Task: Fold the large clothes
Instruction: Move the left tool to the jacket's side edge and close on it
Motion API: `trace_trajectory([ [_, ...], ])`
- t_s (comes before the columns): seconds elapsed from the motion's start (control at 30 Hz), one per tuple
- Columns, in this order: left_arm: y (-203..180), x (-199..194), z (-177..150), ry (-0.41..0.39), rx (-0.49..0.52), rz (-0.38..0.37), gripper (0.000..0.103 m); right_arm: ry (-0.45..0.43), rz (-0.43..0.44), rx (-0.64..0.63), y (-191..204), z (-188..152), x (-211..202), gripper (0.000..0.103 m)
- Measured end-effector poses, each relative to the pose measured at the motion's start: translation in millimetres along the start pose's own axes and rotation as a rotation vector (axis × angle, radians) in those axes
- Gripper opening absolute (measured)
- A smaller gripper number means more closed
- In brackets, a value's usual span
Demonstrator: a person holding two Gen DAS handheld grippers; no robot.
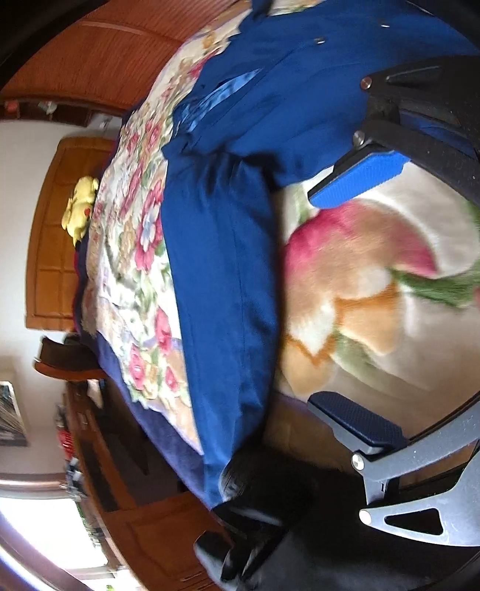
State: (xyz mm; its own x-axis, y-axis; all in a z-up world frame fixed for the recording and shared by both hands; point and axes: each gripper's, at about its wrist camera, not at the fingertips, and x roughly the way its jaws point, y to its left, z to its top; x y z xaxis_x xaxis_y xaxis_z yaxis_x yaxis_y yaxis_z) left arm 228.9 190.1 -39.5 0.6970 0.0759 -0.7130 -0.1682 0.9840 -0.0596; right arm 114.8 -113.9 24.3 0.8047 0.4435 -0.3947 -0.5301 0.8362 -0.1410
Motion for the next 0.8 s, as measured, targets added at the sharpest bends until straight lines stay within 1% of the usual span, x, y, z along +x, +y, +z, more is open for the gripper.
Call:
trace_trajectory([
  [0.13,11.4,22.2,10.3,0.035,-0.084,-0.015,0.095,0.024,-0.006,0.001,-3.0,1.2,4.5,0.103],
  [0.37,19.0,48.6,23.5,0.068,-0.139,0.007,0.092,0.027,0.000,0.020,-2.8,7.1,2.7,0.103],
  [0.43,22.6,58.0,26.7,0.085,-0.160,0.007,0.090,0.032,0.000,0.014,-2.3,4.4,6.2,0.103],
  [0.57,32.1,73.9,29.2,0.119,-0.208,0.000,0.079,0.039,0.004,0.013,-1.3,4.0,8.7,0.103],
  [0.8,37.1,85.9,30.7,0.119,-0.213,0.014,0.068,0.044,0.006,0.016,-1.6,4.5,9.9,0.103],
])
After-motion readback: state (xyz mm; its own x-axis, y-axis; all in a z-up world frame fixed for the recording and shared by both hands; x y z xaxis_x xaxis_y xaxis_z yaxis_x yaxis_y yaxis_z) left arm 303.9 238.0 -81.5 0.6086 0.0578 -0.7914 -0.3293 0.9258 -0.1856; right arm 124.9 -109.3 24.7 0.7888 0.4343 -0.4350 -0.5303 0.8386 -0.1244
